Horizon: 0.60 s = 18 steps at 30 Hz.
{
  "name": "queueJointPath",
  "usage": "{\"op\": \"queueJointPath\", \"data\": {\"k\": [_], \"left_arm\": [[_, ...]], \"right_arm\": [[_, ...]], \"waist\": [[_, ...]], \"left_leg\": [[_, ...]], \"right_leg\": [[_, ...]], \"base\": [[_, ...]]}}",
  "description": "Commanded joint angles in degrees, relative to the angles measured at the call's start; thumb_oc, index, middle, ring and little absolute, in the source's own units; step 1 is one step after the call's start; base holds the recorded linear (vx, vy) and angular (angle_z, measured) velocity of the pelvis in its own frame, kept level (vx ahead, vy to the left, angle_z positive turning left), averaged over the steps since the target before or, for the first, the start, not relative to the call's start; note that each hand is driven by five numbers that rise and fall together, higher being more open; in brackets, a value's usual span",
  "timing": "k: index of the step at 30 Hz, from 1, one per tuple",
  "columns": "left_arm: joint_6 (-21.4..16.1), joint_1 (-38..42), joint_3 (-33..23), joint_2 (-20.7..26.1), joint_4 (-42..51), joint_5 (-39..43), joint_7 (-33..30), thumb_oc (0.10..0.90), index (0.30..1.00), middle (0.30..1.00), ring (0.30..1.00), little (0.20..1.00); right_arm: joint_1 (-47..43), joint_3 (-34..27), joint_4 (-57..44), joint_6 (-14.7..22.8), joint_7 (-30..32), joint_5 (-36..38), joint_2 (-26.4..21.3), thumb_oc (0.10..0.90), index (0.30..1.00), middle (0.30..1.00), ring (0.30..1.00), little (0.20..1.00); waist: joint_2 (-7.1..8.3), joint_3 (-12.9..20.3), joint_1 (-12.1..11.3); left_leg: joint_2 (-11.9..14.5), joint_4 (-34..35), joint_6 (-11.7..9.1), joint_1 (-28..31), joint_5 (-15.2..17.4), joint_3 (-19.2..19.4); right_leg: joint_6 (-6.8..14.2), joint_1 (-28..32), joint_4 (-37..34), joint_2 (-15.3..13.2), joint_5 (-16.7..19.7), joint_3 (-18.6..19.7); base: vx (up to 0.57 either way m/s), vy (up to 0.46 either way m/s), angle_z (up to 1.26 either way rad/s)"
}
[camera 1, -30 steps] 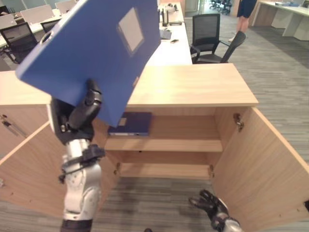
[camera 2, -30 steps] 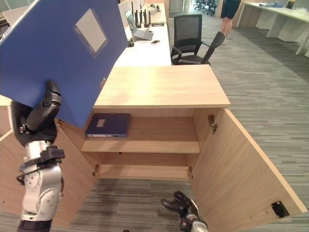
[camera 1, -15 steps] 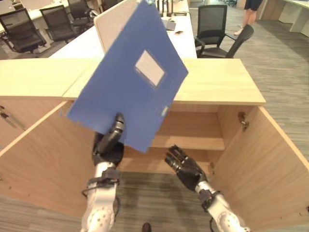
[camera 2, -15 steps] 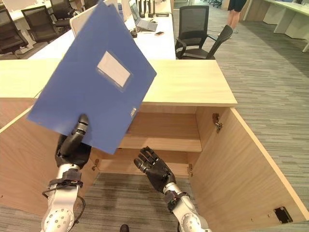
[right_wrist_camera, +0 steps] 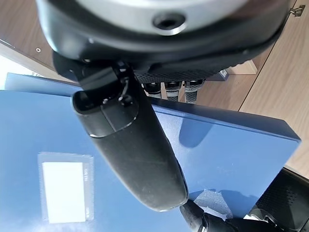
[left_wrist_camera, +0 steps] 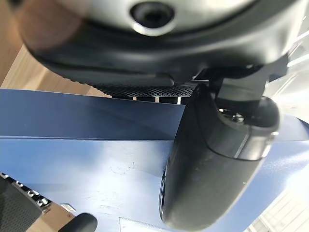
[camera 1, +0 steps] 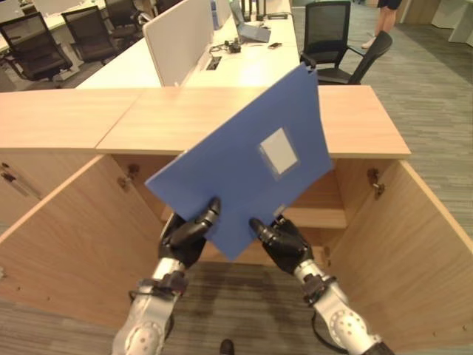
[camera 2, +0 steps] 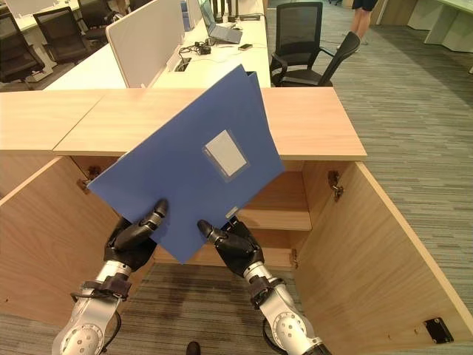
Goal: Put the empty folder in the office cabinet
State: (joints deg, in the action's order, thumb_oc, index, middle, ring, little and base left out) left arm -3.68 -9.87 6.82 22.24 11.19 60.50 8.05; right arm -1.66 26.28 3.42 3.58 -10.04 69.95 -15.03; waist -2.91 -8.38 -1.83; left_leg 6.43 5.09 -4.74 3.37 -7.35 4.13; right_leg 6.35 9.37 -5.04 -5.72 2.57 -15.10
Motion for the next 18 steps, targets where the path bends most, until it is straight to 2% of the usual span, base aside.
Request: {"op": "queueJointPath", "data": {"k": [1, 18], "left_arm": [[-2.49, 7.48, -0.85, 3.12, 3.79, 1.70, 6.28, 0.400, 0.300, 0.300, 0.300, 0.300], [-0.31, 7.44, 2.03, 1.40, -0.61, 2.97, 7.63, 0.400, 0.300, 0.300, 0.300, 0.300]], "right_arm": [[-7.91, 0.30, -6.53, 3.11, -5.52, 1.90, 3.88, 0.800, 0.900, 0.900, 0.900, 0.900], [-13.72, -2.52, -8.18, 7.90, -2.70, 4.28, 7.99, 0.800, 0.900, 0.900, 0.900, 0.900]], "waist": [[2.27, 1.86, 0.30], [2.15, 1.98, 0.10]], "left_leg": [[-2.27, -0.09, -0.53, 5.98, 9.41, 0.17], [-2.42, -0.09, -0.31, 5.95, 9.49, 0.17]], "right_leg": [[0.88, 1.15, 0.04, 0.37, -6.00, 4.06], [0.81, 1.22, 0.04, 0.44, -6.05, 4.13]], "base": [[0.00, 0.000, 0.00], [0.00, 0.000, 0.00]]}}
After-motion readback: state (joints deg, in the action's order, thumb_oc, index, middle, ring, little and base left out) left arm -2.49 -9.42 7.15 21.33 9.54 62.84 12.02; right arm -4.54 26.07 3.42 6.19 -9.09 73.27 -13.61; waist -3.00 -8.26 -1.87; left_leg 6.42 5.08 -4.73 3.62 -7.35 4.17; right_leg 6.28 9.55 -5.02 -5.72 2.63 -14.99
